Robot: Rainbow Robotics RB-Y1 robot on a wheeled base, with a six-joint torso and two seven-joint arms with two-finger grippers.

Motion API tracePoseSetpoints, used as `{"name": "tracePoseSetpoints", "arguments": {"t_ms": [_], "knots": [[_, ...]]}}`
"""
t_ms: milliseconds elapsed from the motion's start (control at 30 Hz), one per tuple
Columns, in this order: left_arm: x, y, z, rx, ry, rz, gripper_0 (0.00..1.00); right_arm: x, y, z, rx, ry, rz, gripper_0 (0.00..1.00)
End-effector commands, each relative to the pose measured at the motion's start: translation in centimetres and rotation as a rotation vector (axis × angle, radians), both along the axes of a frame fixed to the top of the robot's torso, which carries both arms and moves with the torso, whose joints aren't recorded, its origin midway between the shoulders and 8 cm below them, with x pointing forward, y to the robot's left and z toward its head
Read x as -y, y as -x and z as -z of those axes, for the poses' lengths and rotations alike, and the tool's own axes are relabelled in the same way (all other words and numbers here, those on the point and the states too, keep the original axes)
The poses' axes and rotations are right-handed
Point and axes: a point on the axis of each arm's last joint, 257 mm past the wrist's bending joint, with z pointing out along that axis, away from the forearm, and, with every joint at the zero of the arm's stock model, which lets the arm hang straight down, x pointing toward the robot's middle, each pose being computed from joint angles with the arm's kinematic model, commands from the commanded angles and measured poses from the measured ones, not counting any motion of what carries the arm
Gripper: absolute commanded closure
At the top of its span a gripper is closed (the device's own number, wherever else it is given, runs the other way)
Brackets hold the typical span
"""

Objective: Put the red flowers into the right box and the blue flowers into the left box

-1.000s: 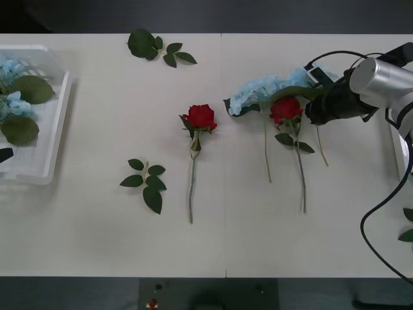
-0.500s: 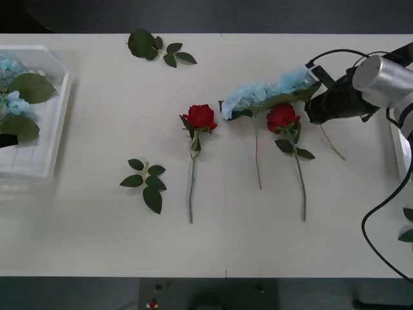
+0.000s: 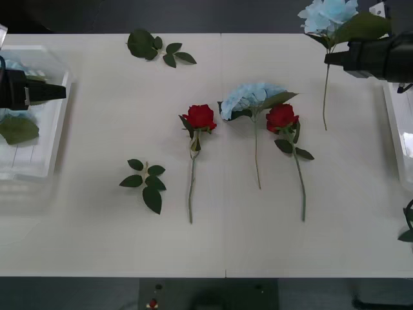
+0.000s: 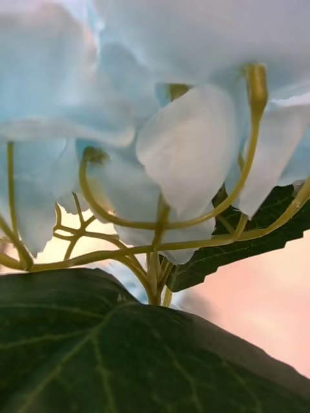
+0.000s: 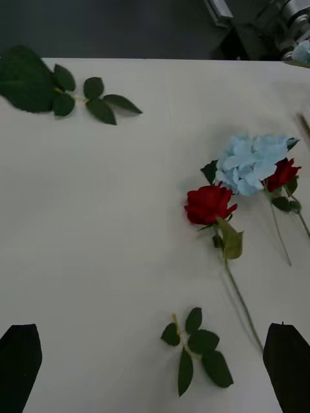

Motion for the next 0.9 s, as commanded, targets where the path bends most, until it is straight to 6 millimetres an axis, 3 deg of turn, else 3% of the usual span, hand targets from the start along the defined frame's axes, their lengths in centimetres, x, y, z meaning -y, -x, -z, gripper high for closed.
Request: {"name": "tracePoseSetpoints", "arguments": {"t_ms": [33,167,233,267,400,700,900], "knots": [[4.9,-1.2,-1.4,0.087,0.031,0.069,0.00,-3.0,0.1,-7.0,0.194,-0.097,-0.095,1.00],[9.8,-1.2,-0.7,0.091,0.121,0.123,0.00,-6.0,1.4,-9.3,0.291,-0.171,-0.189,1.00],[12.1,-0.9,-0.5,0.087,0.172,0.155,0.00,-7.3,2.1,-9.8,0.329,-0.181,-0.233,1.00],[14.1,-0.3,-0.3,0.076,0.225,0.186,0.00,-8.3,2.7,-10.1,0.348,-0.188,-0.265,1.00],[18.1,0.6,0.2,0.117,0.280,0.251,0.00,-11.7,4.0,-11.0,0.373,-0.224,-0.346,1.00],[24.9,0.5,0.3,0.269,0.304,0.306,0.00,-22.3,8.0,-13.0,0.437,-0.244,-0.515,1.00],[29.3,0.5,0.8,0.342,0.285,0.319,0.00,-25.4,8.8,-13.1,0.453,-0.276,-0.507,1.00]]}}
